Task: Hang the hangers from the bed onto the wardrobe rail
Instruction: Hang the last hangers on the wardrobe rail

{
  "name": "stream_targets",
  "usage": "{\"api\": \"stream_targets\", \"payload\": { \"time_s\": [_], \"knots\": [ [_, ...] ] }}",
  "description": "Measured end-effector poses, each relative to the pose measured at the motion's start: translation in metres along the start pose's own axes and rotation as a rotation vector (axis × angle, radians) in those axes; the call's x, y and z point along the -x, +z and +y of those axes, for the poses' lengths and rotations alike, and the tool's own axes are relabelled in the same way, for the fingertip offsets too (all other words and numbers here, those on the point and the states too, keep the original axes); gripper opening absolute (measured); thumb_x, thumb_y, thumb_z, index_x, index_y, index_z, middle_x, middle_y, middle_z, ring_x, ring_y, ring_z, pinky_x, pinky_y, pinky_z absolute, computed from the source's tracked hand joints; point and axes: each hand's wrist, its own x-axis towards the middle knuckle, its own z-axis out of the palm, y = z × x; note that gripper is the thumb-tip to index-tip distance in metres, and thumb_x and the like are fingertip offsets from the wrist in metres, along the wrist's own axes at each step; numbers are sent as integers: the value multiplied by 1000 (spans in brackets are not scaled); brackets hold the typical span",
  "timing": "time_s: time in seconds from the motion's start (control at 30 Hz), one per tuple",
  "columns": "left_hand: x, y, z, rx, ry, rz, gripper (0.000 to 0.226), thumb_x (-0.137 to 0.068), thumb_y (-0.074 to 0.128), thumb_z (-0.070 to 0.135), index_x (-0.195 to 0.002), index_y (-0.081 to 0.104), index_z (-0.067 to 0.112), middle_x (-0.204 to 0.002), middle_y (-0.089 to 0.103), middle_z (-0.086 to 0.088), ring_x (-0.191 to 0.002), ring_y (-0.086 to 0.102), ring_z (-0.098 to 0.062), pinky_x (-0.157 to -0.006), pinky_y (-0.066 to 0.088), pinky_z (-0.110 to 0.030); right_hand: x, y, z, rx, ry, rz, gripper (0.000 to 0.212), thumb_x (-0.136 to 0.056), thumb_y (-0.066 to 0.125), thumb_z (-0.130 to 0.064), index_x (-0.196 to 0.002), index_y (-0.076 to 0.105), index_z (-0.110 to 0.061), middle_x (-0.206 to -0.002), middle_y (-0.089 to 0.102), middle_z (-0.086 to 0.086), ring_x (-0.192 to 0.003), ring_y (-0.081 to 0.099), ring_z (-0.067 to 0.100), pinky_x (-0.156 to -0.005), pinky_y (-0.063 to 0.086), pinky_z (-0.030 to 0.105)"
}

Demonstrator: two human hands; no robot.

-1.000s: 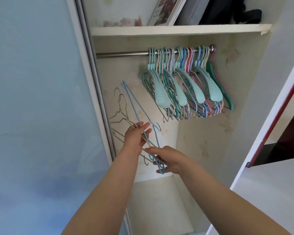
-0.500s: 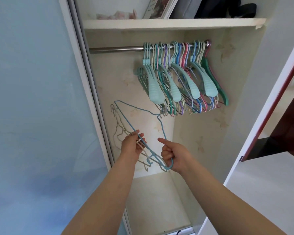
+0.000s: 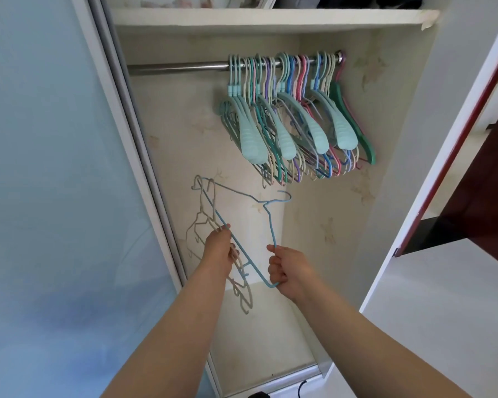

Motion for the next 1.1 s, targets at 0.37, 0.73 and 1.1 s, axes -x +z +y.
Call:
{"api": "stream_targets", "payload": {
  "time_s": [0.37, 0.73, 1.1],
  "knots": [
    [20, -1, -50, 86, -98, 83, 20, -100, 31, 17, -114, 46, 18, -77, 42, -3, -57, 36, -13, -50, 36, -24, -7, 5, 42, -158, -47, 213, 22, -97, 25, -5, -92, 46, -10, -58, 29, 2, -32, 21, 9, -30, 17, 16],
    [17, -22, -61, -32, -256, 32, 18, -93, 36, 3, -101, 50, 11, -77, 38, -5, -59, 36, -16, -49, 57, -45, -27, -24, 47, 136, -61, 298, 25, -95, 26, -2, -102, 48, -10, -59, 29, 4, -43, 22, 12, -34, 18, 13],
    [-1, -38, -27, 87, -287, 48, 26, -98, 32, 8, -78, 48, 6, -66, 45, -4, -39, 36, -11, -31, 32, -9, -2, 3, 22, 1216, -534, 134, 43, -98, 34, -11, -137, 48, -24, -111, 66, 8, -80, 57, 19, -72, 48, 26]
  ]
}}
